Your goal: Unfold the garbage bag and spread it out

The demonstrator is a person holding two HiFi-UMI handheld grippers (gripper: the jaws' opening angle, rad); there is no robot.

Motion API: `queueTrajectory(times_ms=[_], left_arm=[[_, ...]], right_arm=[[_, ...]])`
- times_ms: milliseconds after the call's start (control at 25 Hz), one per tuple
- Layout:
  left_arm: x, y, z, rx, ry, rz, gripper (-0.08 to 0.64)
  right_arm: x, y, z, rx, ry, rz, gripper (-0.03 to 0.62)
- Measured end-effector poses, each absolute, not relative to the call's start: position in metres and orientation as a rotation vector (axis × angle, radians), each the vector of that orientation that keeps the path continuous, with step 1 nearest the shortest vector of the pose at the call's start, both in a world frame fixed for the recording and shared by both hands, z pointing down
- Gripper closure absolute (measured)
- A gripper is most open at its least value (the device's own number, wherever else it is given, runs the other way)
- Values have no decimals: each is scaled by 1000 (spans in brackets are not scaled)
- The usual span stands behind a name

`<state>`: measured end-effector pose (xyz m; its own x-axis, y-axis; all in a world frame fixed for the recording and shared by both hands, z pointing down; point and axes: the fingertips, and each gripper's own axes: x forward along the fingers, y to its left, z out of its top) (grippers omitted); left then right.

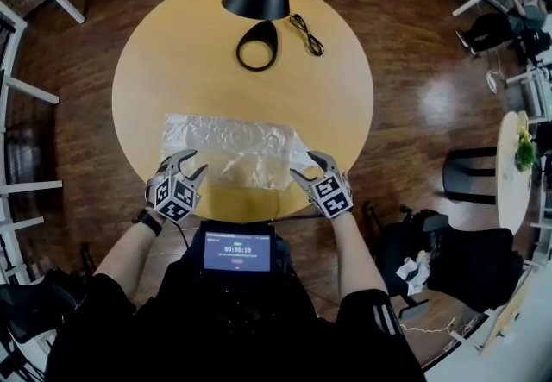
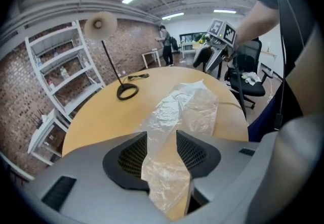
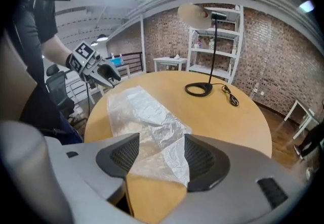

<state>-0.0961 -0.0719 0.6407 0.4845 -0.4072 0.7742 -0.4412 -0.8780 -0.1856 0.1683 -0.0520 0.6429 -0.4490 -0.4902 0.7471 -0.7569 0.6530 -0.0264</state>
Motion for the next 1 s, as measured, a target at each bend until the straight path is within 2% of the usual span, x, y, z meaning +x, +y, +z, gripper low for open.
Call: queueTrajectory(times_ms=[440, 520, 1000], left_arm=[[-168, -74, 605, 2706, -844, 1243, 368], [-179, -72, 609, 2711, -848, 1264, 368], [-193, -11, 593, 2661, -992, 1206, 368]], right_arm=[[140, -52, 556, 1358, -2314, 579, 290], [138, -48, 553, 1406, -2278, 587, 326], [103, 10, 527, 1385, -2356, 611, 330]])
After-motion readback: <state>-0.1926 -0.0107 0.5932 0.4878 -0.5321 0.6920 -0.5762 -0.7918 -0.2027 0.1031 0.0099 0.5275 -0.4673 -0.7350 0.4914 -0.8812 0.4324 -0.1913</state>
